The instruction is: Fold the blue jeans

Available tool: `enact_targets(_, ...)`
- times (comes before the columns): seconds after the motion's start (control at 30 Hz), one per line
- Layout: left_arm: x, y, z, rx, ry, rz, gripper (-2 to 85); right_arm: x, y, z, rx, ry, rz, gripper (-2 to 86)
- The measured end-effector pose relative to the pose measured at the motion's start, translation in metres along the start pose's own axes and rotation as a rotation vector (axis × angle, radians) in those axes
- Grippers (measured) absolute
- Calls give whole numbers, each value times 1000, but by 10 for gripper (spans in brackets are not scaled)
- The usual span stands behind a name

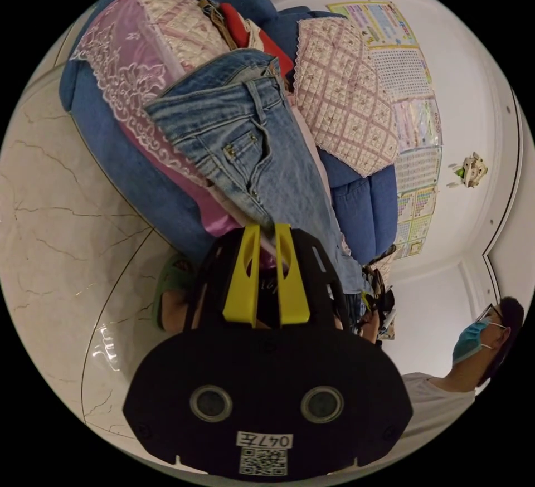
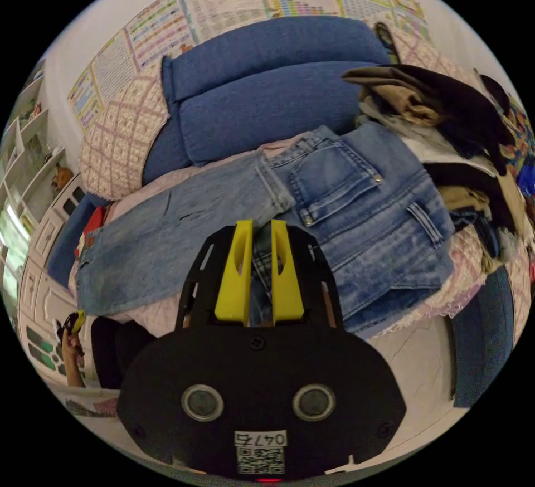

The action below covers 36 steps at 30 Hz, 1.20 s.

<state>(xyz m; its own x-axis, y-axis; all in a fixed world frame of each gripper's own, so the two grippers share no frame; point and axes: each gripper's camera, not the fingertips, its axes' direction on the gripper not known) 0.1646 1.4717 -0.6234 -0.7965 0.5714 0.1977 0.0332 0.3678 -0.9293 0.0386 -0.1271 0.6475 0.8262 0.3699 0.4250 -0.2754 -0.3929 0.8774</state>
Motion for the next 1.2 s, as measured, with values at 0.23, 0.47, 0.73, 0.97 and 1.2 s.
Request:
enact_targets(0.23,-23,6,-17,80,-30,-67,45,-46,73,-27,315,176,-115,23)
enact_targets(0.47,-28,11,-20,157,8,-75,41,-71,91,49,32,115,-174,-3)
enact_targets(0.73,-35,27,-75,460,-118,-93,45,-89,190,-15,705,263,-30,-11)
enact_targets(0.97,-45,13,-66,457,-117,-106,51,-132,222,-16,626,253,-140,-13)
enact_targets(1.2,-74,-14,-12,356,-46,-175,82,-167,249,11,511,193,-173,-11)
